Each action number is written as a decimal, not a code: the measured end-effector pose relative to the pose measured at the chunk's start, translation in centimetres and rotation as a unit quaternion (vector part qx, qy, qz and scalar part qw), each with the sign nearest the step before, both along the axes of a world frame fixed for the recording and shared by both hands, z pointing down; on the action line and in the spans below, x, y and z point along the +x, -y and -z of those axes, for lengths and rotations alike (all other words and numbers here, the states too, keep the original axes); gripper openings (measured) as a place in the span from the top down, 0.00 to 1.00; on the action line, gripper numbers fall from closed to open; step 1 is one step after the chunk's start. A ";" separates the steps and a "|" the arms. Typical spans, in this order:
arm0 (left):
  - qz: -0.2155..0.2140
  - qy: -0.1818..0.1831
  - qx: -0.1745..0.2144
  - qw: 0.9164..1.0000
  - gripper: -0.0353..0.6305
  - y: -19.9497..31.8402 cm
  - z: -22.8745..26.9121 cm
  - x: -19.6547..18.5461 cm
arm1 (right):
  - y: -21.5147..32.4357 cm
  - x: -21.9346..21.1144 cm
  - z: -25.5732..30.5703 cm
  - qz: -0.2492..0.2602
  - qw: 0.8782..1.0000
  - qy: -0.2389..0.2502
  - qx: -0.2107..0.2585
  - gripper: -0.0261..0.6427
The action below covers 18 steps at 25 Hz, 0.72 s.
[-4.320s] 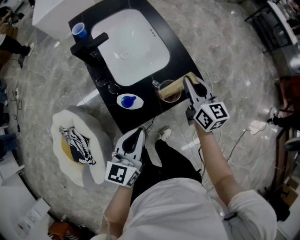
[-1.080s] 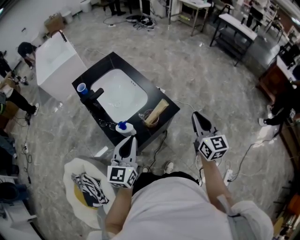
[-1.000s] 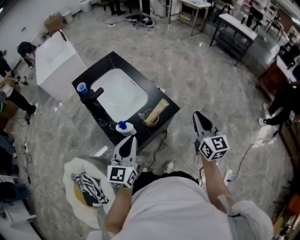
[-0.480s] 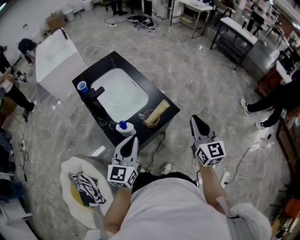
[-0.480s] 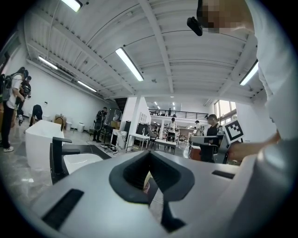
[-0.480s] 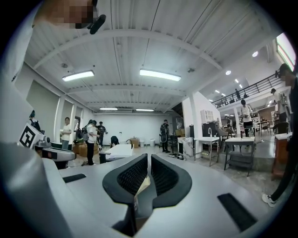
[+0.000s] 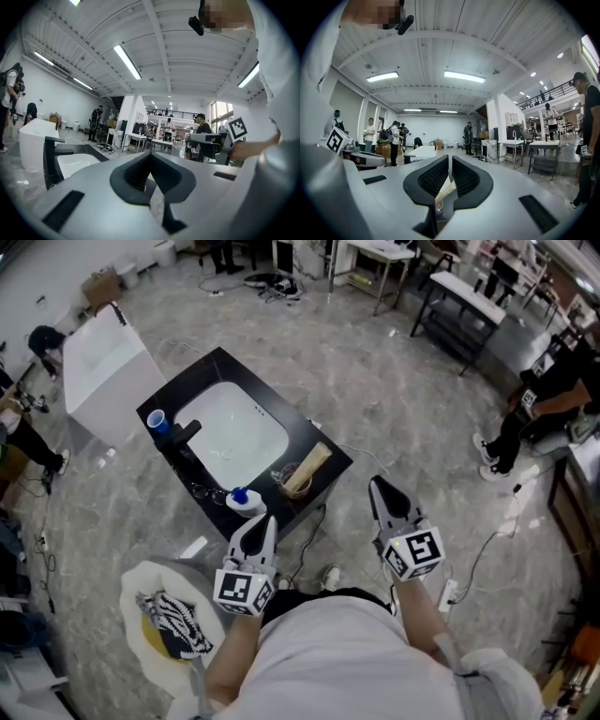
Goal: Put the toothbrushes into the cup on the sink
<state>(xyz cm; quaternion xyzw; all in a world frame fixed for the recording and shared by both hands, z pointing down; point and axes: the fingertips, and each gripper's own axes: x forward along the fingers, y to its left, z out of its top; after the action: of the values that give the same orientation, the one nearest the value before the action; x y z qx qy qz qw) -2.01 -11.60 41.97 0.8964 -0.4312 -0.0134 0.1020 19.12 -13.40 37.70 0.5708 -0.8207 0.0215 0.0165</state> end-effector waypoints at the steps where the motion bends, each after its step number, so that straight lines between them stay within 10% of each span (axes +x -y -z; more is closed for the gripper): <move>1: -0.001 0.001 0.000 1.000 0.94 0.1 0.0 0.0 | -0.1 -0.3 0.0 0.002 1.000 -0.001 -0.001 0.89; 18: 0.000 0.002 -0.009 1.000 0.94 0.4 -0.1 -2.6 | 0.1 -4.8 -0.4 0.044 0.999 -0.008 -0.013 0.89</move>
<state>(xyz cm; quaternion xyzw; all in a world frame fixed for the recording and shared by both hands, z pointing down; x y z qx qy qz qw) -4.59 -11.98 42.04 0.8953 -0.4318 -0.0079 0.1092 14.31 -13.52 38.11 0.5343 -0.8443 0.0271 0.0319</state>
